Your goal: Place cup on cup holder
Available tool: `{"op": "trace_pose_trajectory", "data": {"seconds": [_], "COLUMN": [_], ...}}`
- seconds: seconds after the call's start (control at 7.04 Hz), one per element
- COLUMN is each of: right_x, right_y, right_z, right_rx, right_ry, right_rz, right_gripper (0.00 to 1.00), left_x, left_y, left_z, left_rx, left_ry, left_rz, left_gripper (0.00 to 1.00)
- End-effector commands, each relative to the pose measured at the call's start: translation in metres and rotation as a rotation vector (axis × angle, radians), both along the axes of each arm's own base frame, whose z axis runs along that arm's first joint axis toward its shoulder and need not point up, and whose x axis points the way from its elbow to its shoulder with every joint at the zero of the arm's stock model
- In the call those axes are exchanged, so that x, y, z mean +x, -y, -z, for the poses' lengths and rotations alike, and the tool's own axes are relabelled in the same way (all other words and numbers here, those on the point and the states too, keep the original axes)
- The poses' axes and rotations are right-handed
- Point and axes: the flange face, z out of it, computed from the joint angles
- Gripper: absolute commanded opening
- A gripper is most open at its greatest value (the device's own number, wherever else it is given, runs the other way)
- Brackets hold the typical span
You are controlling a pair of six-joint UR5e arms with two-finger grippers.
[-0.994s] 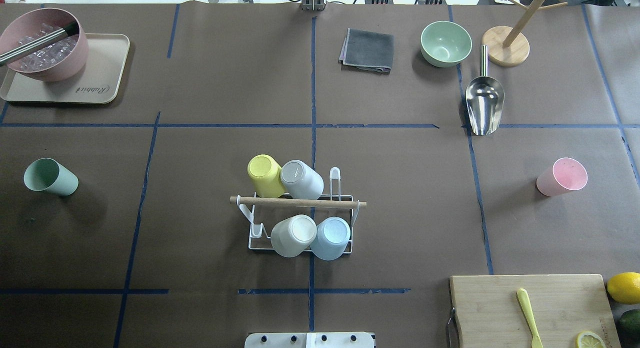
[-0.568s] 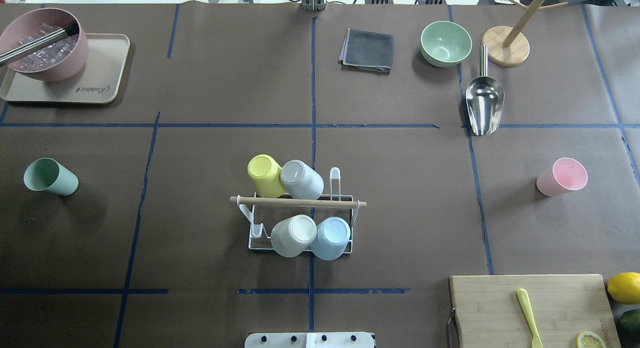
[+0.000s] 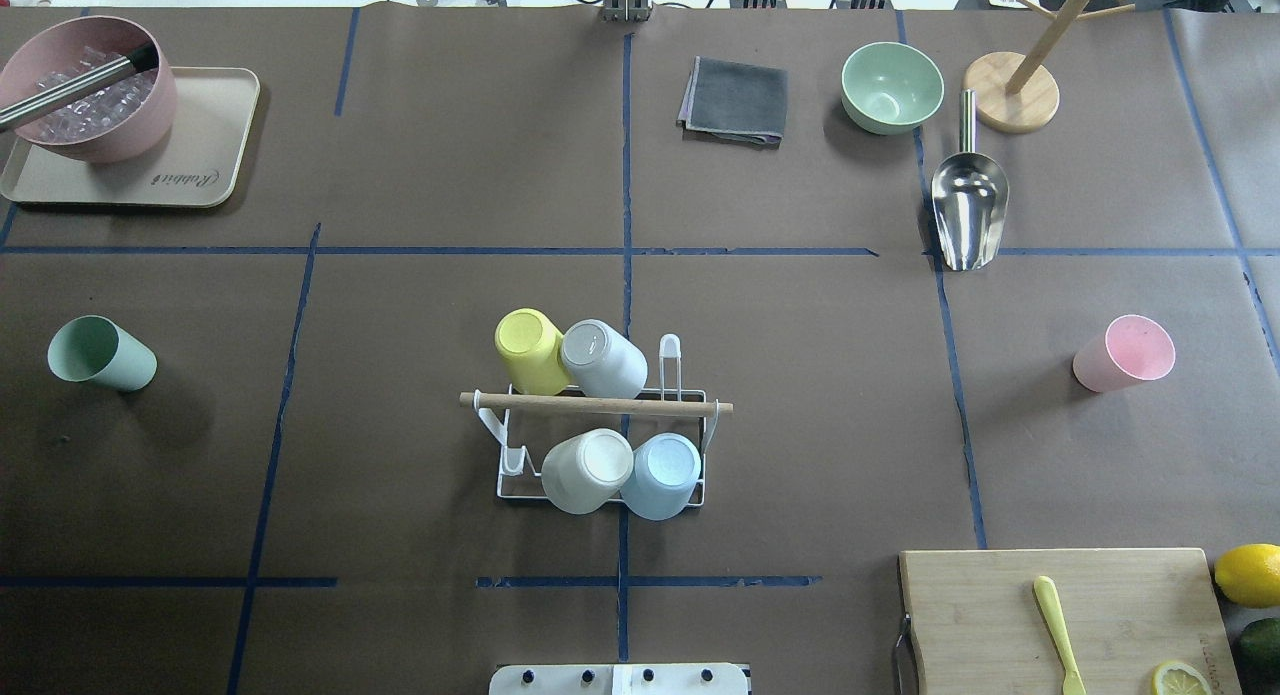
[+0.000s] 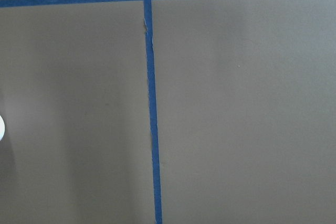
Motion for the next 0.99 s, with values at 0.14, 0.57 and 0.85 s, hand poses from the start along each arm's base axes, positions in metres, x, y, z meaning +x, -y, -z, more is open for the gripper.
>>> {"op": "trace_pose_trajectory", "data": {"seconds": [0.14, 0.57, 0.85], "right_x": [-0.041, -0.104, -0.136], "right_y": [0.043, 0.142, 0.195], "right_z": [0.037, 0.081, 0.085], "right_rx": [-0.037, -0.164, -0.274], "right_ry": [0.056, 0.033, 0.016], "right_rz": [0.032, 0.129, 0.173], "right_gripper": [1.00, 1.00, 1.00], "left_x": [0.015, 0.051, 0.095], "left_y": [0.003, 0.021, 0.041], "left_z": [0.043, 0.104, 0.123], "left_rx": [0.010, -0.019, -0.022], "left_ry": [-0.001, -0.001, 0.002], "left_rz": [-0.030, -0.100, -0.178], "left_gripper": [1.00, 1.00, 1.00]}}
